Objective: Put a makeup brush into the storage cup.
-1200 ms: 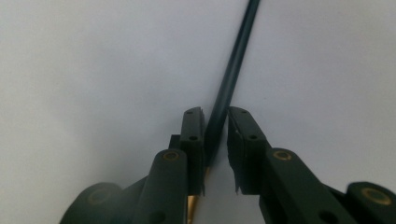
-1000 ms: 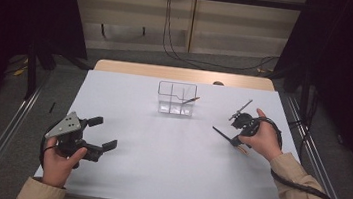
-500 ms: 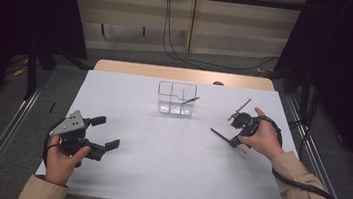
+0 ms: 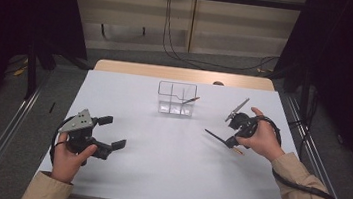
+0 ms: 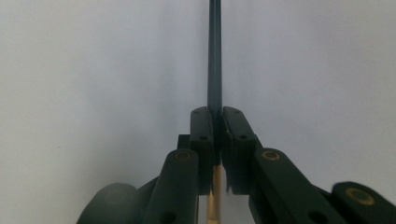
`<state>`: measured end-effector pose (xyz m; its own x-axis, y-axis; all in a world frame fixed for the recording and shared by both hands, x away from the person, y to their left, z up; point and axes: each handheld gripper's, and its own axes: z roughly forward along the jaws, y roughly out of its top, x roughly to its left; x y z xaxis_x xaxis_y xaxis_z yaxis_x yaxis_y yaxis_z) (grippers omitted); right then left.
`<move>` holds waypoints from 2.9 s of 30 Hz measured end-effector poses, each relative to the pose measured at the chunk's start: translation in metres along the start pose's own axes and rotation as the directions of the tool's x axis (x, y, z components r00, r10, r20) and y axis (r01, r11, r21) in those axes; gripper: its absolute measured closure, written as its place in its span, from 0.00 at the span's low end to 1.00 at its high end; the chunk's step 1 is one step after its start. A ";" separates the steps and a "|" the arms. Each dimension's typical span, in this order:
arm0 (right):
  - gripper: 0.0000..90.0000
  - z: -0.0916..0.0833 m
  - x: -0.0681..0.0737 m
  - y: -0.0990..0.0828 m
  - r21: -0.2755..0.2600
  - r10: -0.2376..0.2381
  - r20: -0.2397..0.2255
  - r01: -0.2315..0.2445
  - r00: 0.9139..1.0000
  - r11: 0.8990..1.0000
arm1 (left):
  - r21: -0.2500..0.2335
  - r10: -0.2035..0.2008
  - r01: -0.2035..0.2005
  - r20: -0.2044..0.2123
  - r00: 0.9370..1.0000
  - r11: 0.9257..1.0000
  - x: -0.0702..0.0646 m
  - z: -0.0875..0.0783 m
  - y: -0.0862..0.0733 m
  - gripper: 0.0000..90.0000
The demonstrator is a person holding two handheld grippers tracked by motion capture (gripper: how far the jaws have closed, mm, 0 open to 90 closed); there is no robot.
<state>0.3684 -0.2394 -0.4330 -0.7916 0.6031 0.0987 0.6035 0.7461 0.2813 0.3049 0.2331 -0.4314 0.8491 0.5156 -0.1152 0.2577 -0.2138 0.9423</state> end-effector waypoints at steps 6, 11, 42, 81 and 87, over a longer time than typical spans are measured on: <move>0.93 -0.004 0.011 0.007 0.004 -0.065 -0.015 0.065 0.998 0.998 | 0.028 0.008 -0.009 0.025 1.000 1.000 -0.002 0.008 0.000 0.01; 0.93 -0.006 0.023 0.012 0.014 -0.107 -0.026 0.108 0.994 0.994 | 0.050 0.004 -0.006 0.042 0.999 0.999 -0.003 0.014 0.001 0.01; 0.93 -0.008 0.066 0.044 -0.019 -0.272 -0.070 0.271 0.960 0.962 | 0.111 0.029 -0.046 0.150 0.988 0.993 -0.012 0.054 0.019 0.01; 0.93 0.004 0.100 0.068 -0.021 -0.393 -0.116 0.393 0.912 0.919 | 0.295 0.061 -0.132 0.238 0.969 0.946 -0.024 0.089 0.042 0.01; 0.93 0.003 0.100 0.069 -0.019 -0.395 -0.115 0.395 0.912 0.918 | 0.384 0.068 -0.170 0.265 0.962 0.907 -0.030 0.098 0.052 0.01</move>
<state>0.3313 -0.1271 -0.4068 -0.9708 0.2232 0.0883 0.2398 0.9182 0.3153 0.3383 0.1255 -0.4100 0.9564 0.2613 -0.1302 0.2667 -0.6006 0.7538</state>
